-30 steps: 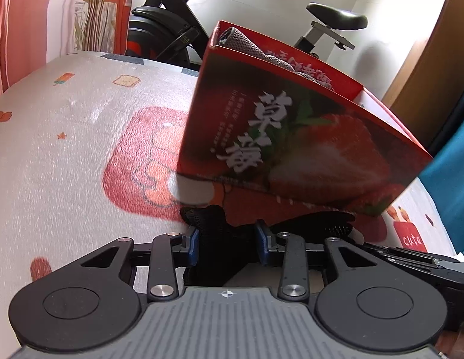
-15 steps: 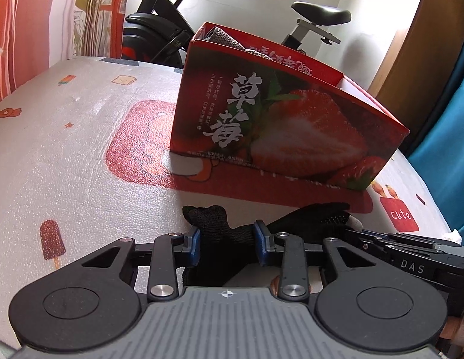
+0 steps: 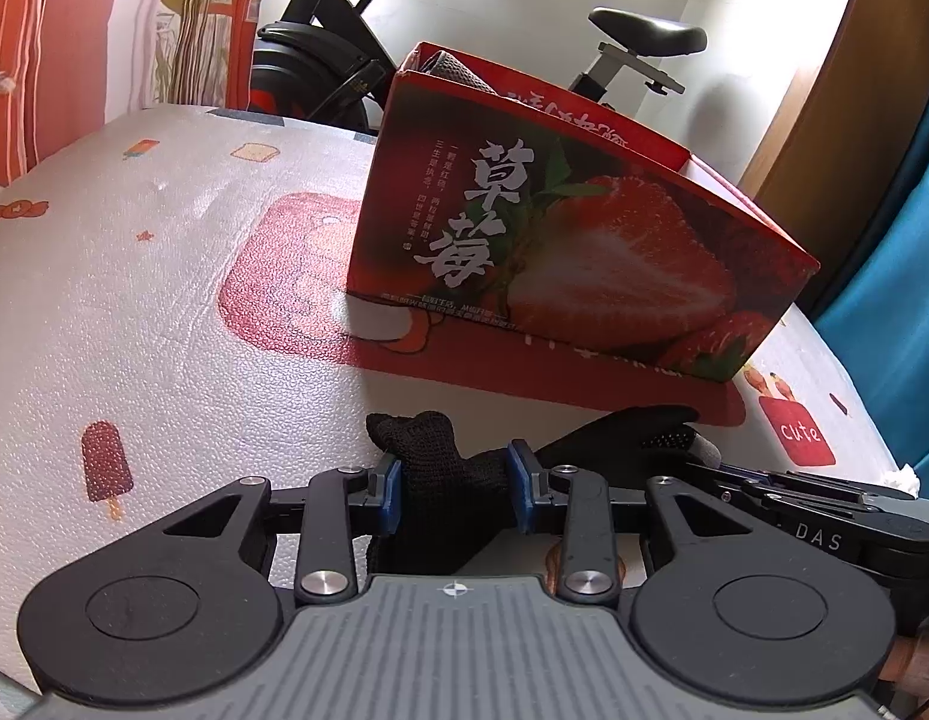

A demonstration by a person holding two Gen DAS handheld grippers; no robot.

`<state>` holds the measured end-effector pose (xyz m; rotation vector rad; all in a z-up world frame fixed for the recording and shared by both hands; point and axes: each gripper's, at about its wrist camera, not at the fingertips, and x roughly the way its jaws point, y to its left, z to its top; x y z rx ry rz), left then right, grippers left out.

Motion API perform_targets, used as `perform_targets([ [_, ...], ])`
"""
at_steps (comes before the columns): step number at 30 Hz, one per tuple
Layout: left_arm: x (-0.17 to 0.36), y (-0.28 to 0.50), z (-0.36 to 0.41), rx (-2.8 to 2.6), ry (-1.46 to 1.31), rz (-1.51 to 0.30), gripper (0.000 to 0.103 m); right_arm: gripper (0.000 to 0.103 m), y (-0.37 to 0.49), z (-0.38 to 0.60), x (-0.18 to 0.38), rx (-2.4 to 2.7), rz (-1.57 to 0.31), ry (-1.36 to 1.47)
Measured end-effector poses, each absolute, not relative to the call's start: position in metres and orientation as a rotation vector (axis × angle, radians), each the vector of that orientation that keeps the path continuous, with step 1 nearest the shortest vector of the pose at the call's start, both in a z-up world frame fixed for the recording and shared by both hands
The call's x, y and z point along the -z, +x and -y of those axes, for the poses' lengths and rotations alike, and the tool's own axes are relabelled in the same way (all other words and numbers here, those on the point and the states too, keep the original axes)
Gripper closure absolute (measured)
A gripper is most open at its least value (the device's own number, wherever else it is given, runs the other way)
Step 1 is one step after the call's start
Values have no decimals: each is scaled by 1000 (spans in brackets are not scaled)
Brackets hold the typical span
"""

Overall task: Organize soft objects
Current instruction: 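Lift the black gloves with both grippers and lower them into the box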

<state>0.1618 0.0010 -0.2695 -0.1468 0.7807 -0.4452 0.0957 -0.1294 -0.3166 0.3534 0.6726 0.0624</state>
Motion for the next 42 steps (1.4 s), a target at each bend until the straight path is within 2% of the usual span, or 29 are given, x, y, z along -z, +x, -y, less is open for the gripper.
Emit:
perform_targets([
  [13, 247, 153, -4, 467, -157, -688, 72, 94, 87, 130, 297, -78, -571, 342],
  [21, 199, 166, -1, 489, -165, -570, 72, 94, 93, 136, 255, -96, -470, 301],
  [28, 154, 201, 16, 507, -164, -477, 72, 94, 112, 150, 200, -112, -353, 258],
  [33, 140, 239, 40, 494, -116, -443, 72, 95, 148, 163, 176, -89, -337, 210],
  [42, 155, 310, 73, 491, -49, -523, 72, 95, 220, 193, 184, -22, -400, 152],
])
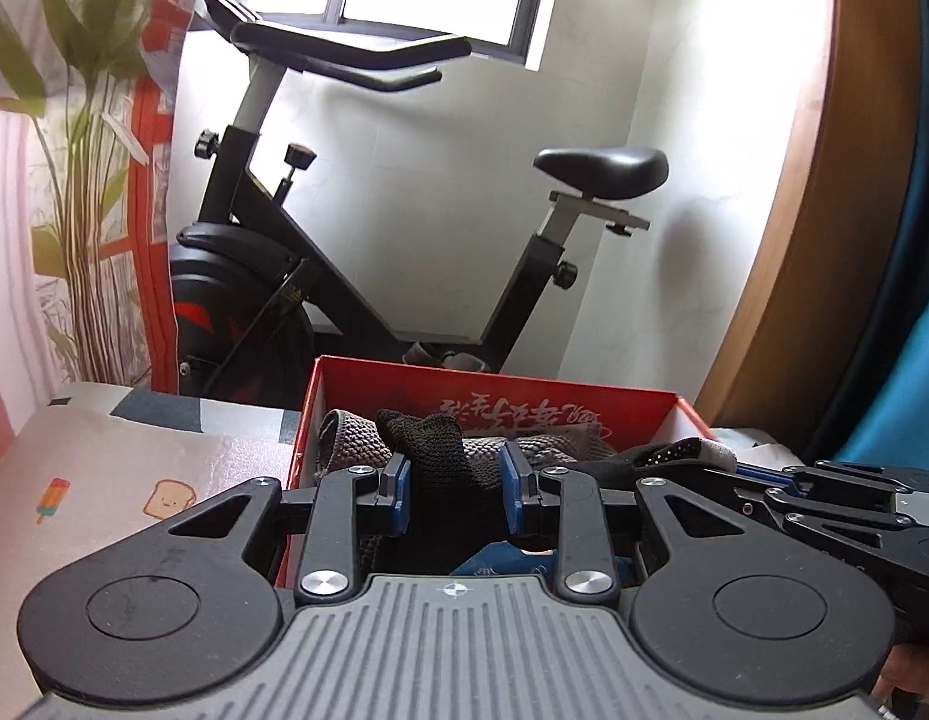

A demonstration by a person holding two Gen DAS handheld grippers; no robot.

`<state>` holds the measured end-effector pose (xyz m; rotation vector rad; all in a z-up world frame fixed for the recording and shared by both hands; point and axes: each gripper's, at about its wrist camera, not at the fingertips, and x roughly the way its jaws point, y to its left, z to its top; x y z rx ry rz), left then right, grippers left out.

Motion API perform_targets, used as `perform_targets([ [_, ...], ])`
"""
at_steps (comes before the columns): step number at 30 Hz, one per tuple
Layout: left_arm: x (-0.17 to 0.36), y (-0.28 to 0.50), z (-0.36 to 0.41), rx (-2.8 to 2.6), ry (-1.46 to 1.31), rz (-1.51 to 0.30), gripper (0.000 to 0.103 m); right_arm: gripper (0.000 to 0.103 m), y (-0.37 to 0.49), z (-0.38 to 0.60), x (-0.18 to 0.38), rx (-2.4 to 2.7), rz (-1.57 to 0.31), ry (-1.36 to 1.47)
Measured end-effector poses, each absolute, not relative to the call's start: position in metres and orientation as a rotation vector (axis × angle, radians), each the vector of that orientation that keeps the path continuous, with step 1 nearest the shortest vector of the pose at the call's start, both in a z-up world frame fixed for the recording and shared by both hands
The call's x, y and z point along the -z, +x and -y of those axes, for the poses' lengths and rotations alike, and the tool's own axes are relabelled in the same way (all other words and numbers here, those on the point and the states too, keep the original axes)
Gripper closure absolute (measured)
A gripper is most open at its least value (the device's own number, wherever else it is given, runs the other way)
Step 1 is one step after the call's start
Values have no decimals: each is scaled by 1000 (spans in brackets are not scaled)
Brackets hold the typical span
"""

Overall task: Organize soft objects
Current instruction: 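Lift the black gloves with both grippers and lower them into the box, then open both grippers to release the gloves inside the box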

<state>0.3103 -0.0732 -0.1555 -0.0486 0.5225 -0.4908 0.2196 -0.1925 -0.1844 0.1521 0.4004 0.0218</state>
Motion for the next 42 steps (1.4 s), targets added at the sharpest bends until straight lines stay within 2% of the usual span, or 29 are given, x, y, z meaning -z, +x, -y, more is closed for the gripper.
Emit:
perform_targets([
  [3, 163, 326, 79, 495, -14, -548, 71, 95, 237, 201, 195, -2, -440, 153],
  [5, 167, 334, 81, 494, 9, -578, 62, 95, 247, 205, 202, 14, -465, 155],
  [7, 169, 336, 81, 487, 30, -593, 57, 95, 252, 211, 208, 35, -485, 173],
  [12, 166, 331, 76, 466, 90, -555, 57, 94, 259, 228, 222, 92, -527, 247],
  [14, 162, 327, 70, 449, 91, -548, 45, 90, 260, 230, 227, 111, -552, 236],
  [15, 159, 324, 67, 440, 91, -541, 41, 82, 260, 230, 228, 125, -562, 231],
  [16, 154, 321, 64, 436, 91, -531, 33, 78, 259, 231, 228, 132, -568, 233],
  [18, 144, 312, 58, 429, 96, -501, 24, 74, 254, 230, 224, 135, -557, 235],
  [20, 132, 303, 53, 411, 101, -472, 4, 62, 248, 226, 215, 128, -543, 217],
  [22, 121, 292, 48, 385, 103, -434, 1, 42, 240, 222, 204, 121, -519, 204],
  [26, 99, 275, 41, 362, 100, -411, 0, 26, 224, 212, 181, 124, -477, 190],
  [27, 94, 271, 39, 361, 94, -408, 0, 15, 220, 211, 174, 122, -466, 189],
  [29, 84, 262, 35, 356, 87, -395, 0, 0, 209, 207, 161, 118, -435, 187],
  [42, 47, 196, 27, 274, 141, -330, 0, 0, 144, 185, 111, 168, -330, 160],
])
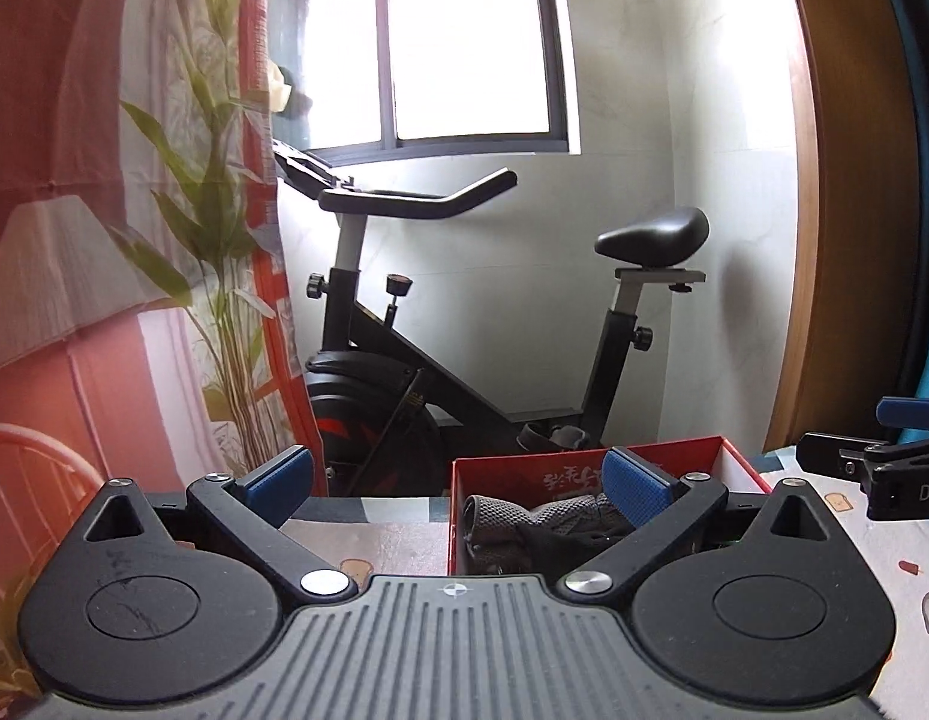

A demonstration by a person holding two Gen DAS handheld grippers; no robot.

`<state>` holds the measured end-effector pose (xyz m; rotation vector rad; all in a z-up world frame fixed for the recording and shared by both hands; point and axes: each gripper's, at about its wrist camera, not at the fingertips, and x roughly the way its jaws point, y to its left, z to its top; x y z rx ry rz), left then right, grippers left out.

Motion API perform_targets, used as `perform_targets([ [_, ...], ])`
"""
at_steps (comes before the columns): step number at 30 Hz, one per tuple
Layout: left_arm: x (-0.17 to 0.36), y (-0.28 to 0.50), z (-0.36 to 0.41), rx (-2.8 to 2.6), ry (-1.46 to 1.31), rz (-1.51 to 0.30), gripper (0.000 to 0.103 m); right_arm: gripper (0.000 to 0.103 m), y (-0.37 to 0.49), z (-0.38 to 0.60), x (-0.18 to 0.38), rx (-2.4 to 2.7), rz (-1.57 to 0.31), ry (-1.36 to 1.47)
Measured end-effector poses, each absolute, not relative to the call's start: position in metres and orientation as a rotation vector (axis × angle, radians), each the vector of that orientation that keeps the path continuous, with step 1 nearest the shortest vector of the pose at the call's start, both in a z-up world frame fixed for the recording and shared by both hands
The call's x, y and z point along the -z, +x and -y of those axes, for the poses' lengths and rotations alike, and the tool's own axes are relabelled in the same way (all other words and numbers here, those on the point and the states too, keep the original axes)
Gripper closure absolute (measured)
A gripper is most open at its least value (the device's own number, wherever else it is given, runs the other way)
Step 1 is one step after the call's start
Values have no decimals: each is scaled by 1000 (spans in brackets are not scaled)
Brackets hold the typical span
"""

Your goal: Organize soft objects

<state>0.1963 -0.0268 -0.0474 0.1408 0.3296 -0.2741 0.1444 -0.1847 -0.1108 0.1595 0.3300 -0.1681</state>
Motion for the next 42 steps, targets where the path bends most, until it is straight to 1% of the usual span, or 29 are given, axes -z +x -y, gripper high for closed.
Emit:
perform_targets([
  [12, 24, 151, 7, 220, 100, -319, 0, 0, 90, 171, 80, 147, -302, 221],
  [26, 7, 82, -12, 196, 118, -316, 0, 0, 12, 143, 52, 156, -282, 206],
  [33, 7, 57, -20, 207, 89, -336, 0, 0, -17, 125, 49, 186, -301, 196],
  [42, 11, 35, -27, 167, 86, -330, 0, 0, -41, 112, 59, 218, -332, 214],
])
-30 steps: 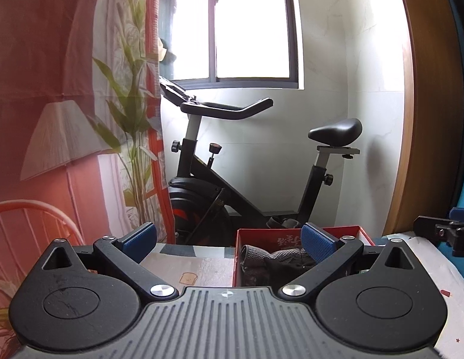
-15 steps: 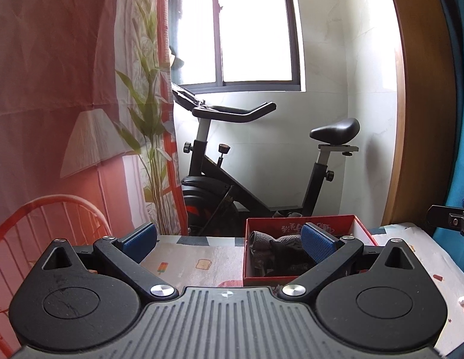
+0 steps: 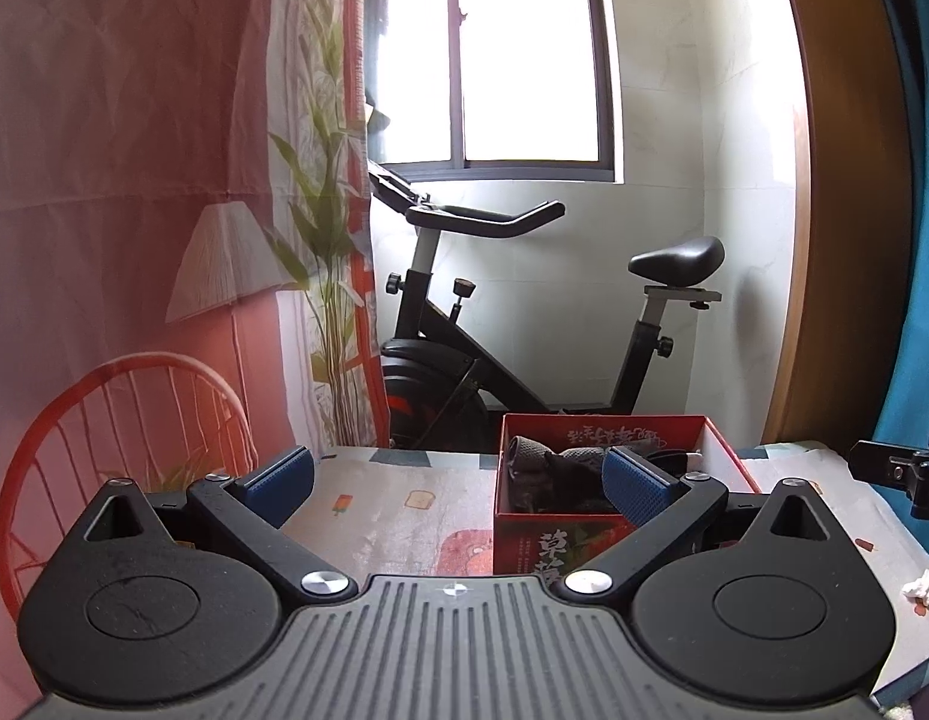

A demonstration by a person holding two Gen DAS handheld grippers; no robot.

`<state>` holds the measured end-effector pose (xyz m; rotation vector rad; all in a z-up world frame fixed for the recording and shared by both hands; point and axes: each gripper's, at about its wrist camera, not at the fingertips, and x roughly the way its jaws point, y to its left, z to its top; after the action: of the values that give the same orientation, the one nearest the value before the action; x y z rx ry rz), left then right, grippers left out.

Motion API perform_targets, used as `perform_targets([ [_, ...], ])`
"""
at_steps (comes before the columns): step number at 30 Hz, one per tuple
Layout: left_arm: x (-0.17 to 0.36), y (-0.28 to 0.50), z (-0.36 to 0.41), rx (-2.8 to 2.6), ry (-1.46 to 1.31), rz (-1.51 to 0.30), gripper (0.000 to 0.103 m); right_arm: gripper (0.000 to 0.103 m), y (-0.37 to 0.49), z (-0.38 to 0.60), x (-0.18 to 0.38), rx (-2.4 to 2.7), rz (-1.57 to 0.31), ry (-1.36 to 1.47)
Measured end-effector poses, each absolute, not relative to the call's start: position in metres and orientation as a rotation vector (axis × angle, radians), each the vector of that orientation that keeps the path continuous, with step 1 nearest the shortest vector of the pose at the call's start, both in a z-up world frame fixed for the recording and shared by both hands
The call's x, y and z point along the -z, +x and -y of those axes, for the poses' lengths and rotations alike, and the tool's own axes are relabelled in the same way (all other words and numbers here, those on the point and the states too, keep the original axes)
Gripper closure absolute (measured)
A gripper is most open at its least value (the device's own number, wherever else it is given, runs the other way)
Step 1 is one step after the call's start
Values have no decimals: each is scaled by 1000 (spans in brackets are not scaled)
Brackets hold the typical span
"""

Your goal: Organize soft objects

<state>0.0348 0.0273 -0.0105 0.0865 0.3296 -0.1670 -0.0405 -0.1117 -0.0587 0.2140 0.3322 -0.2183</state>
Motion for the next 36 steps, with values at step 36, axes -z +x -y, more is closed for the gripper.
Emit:
perform_targets([
  [36, 16, 27, -24, 124, 92, -334, 0, 0, -48, 109, 65, 258, -338, 192],
])
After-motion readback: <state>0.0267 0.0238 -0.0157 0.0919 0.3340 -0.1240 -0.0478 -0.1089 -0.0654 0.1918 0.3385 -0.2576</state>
